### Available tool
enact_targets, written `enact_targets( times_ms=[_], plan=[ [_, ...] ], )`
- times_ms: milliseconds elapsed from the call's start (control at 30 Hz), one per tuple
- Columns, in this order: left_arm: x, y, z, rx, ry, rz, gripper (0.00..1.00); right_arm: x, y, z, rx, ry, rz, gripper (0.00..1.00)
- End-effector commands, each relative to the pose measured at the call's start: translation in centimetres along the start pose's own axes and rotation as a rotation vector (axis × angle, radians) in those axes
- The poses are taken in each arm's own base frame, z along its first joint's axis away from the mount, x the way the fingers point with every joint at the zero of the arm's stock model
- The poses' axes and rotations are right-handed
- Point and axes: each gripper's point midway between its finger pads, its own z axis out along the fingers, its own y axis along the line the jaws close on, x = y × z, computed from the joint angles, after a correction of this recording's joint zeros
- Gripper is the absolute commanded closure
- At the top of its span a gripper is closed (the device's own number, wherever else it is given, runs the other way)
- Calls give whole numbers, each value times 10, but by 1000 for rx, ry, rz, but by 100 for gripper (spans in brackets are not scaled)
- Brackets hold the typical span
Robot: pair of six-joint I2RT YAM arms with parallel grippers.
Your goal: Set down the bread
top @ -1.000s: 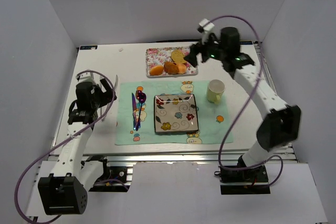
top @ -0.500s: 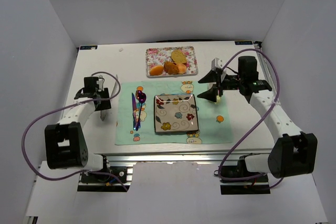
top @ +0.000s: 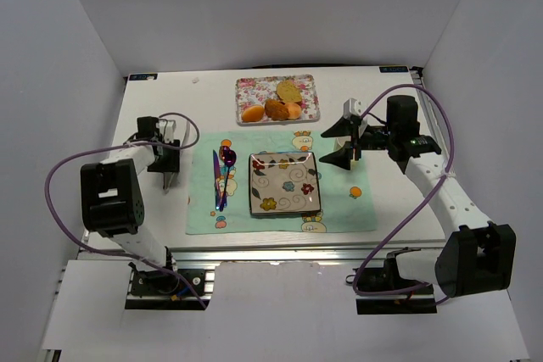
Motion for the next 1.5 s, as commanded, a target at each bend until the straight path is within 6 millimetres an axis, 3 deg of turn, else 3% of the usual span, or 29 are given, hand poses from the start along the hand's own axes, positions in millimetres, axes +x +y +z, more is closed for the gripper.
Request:
enact_targets(
  times_ms=[0, 100, 233, 300, 433, 467, 500, 567, 600, 700, 767, 800, 833, 900, 933, 1033, 1133, 1200, 1267, 1333, 1467],
  plan=[
    [-16, 0, 13, 83, -40, -2, 45, -11, -1, -1, 3, -22, -34, 24],
    [-4, -6, 22, 125, -2, -12, 58, -12, -4, -3, 14, -21, -39, 24],
    [8, -10, 21, 132, -12, -30, 86, -11, -8, -7, 32, -18, -36, 24],
    [-3, -12, 10, 142, -57, -44, 90, -12, -9, -9, 40, -18, -36, 24],
    [-57, -32, -34, 229, -228, -118, 93, -12, -13, -12, 50, -17, -35, 24],
    [-82, -39, -51, 260, -306, -131, 92, -11, -14, -12, 51, -15, -32, 24],
    [-100, -62, -72, 328, -362, -168, 91, -12, -15, -12, 52, -16, -33, 24],
    [-130, -89, -96, 401, -448, -181, 87, -12, -17, -12, 51, -18, -32, 24],
    [-145, -121, -110, 484, -465, -210, 82, -12, -18, -12, 53, -19, -31, 24],
    [-176, -166, -130, 603, -514, -267, 75, -13, -22, -13, 57, -25, -37, 24],
    [-187, -184, -122, 643, -506, -284, 72, -14, -23, -15, 63, -31, -38, 24],
    [-197, -197, -128, 672, -510, -299, 70, -15, -23, -16, 62, -36, -42, 24],
    [-197, -205, -114, 671, -476, -304, 68, -12, -23, -17, 65, -36, -34, 24],
    [-213, -217, -114, 685, -480, -325, 67, -14, -24, -20, 73, -45, -36, 24],
    [-213, -223, -98, 682, -449, -335, 67, -12, -22, -20, 75, -47, -32, 23],
    [-234, -237, -88, 693, -438, -359, 64, -10, -20, -23, 85, -53, -28, 23],
    [-254, -251, -90, 717, -431, -359, 62, -9, -19, -26, 93, -56, -28, 23],
    [-254, -265, -77, 740, -391, -361, 60, -6, -18, -27, 97, -57, -19, 23],
    [-263, -274, -81, 764, -392, -354, 60, -7, -19, -28, 102, -60, -18, 23],
    [-259, -283, -67, 762, -350, -358, 60, -4, -20, -30, 110, -61, -12, 23],
    [-254, -289, -61, 759, -323, -357, 60, -2, -19, -30, 113, -62, -5, 23]
  ],
)
